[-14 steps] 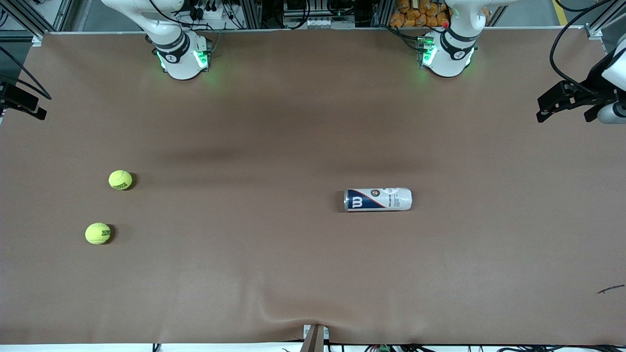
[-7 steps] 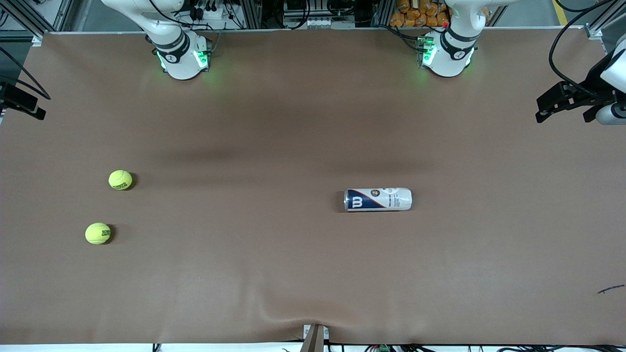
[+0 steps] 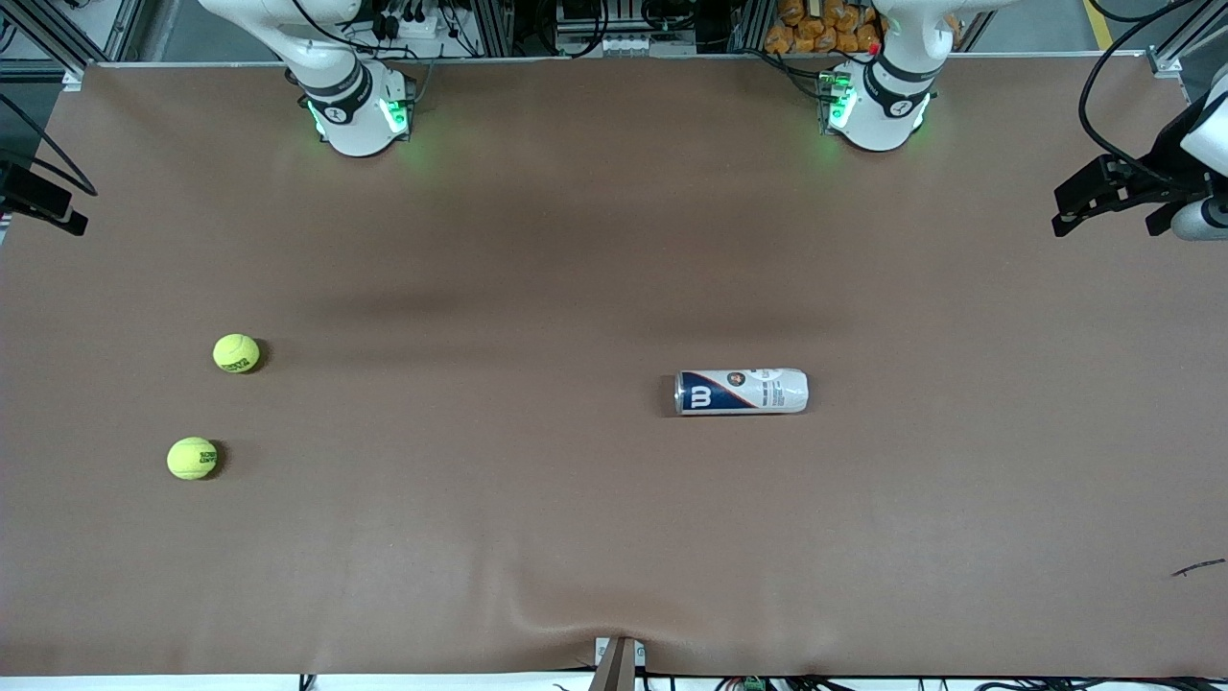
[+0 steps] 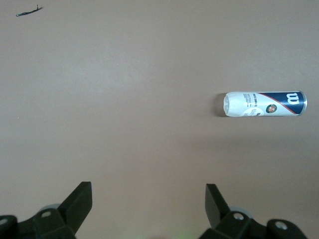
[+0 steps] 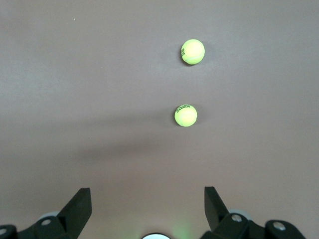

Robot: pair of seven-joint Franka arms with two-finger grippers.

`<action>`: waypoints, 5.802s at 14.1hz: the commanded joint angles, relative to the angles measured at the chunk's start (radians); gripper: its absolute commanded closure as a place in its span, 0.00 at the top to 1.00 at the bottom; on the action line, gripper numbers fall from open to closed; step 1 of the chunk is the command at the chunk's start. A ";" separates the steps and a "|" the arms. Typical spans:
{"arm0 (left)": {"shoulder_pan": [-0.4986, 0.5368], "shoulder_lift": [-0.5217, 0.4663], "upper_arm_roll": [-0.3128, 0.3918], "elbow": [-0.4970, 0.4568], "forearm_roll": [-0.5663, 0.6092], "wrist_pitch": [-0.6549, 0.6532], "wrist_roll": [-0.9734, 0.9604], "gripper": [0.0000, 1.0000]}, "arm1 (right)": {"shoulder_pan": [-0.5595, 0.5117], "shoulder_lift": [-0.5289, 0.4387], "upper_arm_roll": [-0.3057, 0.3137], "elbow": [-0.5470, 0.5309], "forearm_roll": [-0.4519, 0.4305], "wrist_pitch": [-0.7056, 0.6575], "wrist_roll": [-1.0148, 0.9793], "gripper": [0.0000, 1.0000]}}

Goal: Insert tennis ball vertically with right arm

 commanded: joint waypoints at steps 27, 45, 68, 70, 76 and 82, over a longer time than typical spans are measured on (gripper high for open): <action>-0.031 0.183 -0.122 0.042 0.026 0.085 0.009 1.00 | -0.017 0.028 0.008 0.032 -0.027 -0.010 -0.002 1.00; -0.268 0.393 -0.130 0.036 0.311 0.122 0.323 1.00 | 0.000 0.031 0.009 0.032 -0.070 -0.015 -0.005 1.00; -0.568 0.757 -0.128 0.166 0.612 0.310 0.611 1.00 | 0.001 0.038 0.011 0.032 -0.081 -0.010 -0.002 1.00; -0.575 0.772 -0.130 0.166 0.612 0.310 0.647 1.00 | 0.001 0.038 0.011 0.032 -0.081 -0.010 -0.002 1.00; -0.572 0.806 -0.131 0.164 0.604 0.330 0.762 1.00 | 0.001 0.039 0.011 0.032 -0.081 -0.010 -0.002 1.00; -0.568 0.855 -0.130 0.163 0.596 0.352 0.772 1.00 | 0.001 0.039 0.012 0.032 -0.081 -0.010 -0.002 1.00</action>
